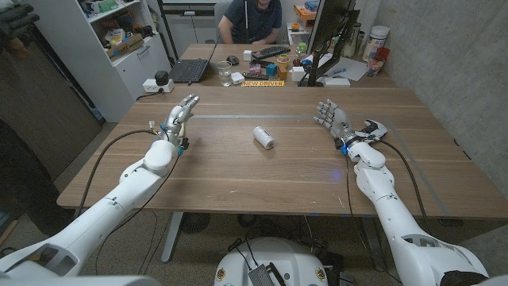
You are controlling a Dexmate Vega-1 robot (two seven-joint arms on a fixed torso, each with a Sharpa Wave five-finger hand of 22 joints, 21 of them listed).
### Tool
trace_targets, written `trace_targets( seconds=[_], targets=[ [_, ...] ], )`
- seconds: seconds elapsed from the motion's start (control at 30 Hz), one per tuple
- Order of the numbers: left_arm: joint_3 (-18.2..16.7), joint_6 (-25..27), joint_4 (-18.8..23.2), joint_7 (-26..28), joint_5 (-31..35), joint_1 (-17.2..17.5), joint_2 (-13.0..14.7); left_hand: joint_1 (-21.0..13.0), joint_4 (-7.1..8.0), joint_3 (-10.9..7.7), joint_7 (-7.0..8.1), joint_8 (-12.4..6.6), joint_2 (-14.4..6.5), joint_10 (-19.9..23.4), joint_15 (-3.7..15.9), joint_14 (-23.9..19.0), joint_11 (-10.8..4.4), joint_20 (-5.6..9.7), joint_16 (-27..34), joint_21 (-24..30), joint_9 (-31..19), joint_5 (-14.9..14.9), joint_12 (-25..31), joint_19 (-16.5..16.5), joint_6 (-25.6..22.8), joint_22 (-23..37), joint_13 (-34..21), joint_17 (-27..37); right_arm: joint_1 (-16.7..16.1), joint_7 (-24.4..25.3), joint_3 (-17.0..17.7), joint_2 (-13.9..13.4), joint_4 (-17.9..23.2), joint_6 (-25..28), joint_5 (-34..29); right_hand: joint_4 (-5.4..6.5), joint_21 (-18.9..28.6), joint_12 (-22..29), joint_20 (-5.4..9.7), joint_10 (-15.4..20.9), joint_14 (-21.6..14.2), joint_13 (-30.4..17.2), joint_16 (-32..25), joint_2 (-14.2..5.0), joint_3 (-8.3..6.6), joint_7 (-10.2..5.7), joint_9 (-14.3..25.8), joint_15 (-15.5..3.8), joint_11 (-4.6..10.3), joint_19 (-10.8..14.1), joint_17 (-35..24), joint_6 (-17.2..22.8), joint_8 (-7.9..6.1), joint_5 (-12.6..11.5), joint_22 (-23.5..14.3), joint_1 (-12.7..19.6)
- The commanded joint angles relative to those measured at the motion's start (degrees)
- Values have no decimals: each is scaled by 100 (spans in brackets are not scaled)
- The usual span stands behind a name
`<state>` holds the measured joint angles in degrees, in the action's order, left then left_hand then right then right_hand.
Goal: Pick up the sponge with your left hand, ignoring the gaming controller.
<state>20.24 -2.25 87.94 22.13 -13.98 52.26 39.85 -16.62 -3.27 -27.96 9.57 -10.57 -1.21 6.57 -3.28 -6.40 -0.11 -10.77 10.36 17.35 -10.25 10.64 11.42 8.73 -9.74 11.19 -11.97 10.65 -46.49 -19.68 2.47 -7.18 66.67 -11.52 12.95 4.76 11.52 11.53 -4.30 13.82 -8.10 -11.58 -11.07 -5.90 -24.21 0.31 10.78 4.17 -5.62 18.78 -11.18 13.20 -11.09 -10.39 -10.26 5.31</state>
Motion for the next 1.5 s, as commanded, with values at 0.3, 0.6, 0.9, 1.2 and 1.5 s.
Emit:
trace_targets(
  seconds=[0.3, 0.6, 0.9, 1.2, 1.5],
  targets=[
    [-370, 1180, 855, 772, 946, 285, 644, -132, -157, -18, 202, -43, 96, -20, 23, 63, -76, -58, 5, -35, -22, -33, 27, -42, -37, 14, -11, -2, 49, 56, -83, -5, -33, -57, -92, 8, 41, 23, 0, 15, -54, -27, -41, 45, -6, -14, 30, 0, 23, 41, -23, 39, -19, -19, -15, -32],
    [-313, 1998, 1288, 906, 1552, 261, 948, -302, -336, -42, 292, -38, 168, -40, 63, 108, -105, -5, 16, -45, -30, -46, 46, 9, 6, 5, -6, -9, 104, 3, -129, 32, -172, -181, -99, 14, 42, 27, -6, 24, -53, -27, -42, 65, 6, -10, 30, 2, 4, 43, -25, 38, -19, -21, -15, -50],
    [-169, 3126, 1761, 873, 2218, 163, 1229, -561, -532, -83, 300, -50, 229, -16, 128, 138, -158, 17, 20, -36, -42, -15, 76, 149, 38, -20, -6, -20, 112, -33, -139, 45, -216, -263, -87, 21, 41, 25, -9, 20, -50, -27, -43, 82, 20, -9, 30, 2, -4, 40, -28, 38, -20, -22, -15, -69],
    [-10, 4111, 2084, 479, 2565, -12, 1457, -907, -631, -32, 299, -14, 416, -331, 36, 493, -222, -151, -37, -214, -52, 63, 5, -16, 244, -54, -3, -31, 79, -23, -157, 37, -161, -339, -94, 32, 40, 25, -15, 21, -51, -27, -46, 101, 36, -3, 31, 3, 3, 38, -31, 38, -20, -25, -15, -95],
    [-37, 4407, 1988, 431, 2540, -138, 1357, -877, -550, 259, 298, 50, 798, -815, -80, 817, -208, -169, -26, -412, -52, 147, -61, -241, 674, -51, -1, -23, 67, -31, -178, 7, -161, -406, -86, 42, 40, 24, -17, 18, -49, -27, -46, 119, 52, -13, 30, 2, -6, 39, -32, 39, -21, -31, -15, -119]
  ],
)
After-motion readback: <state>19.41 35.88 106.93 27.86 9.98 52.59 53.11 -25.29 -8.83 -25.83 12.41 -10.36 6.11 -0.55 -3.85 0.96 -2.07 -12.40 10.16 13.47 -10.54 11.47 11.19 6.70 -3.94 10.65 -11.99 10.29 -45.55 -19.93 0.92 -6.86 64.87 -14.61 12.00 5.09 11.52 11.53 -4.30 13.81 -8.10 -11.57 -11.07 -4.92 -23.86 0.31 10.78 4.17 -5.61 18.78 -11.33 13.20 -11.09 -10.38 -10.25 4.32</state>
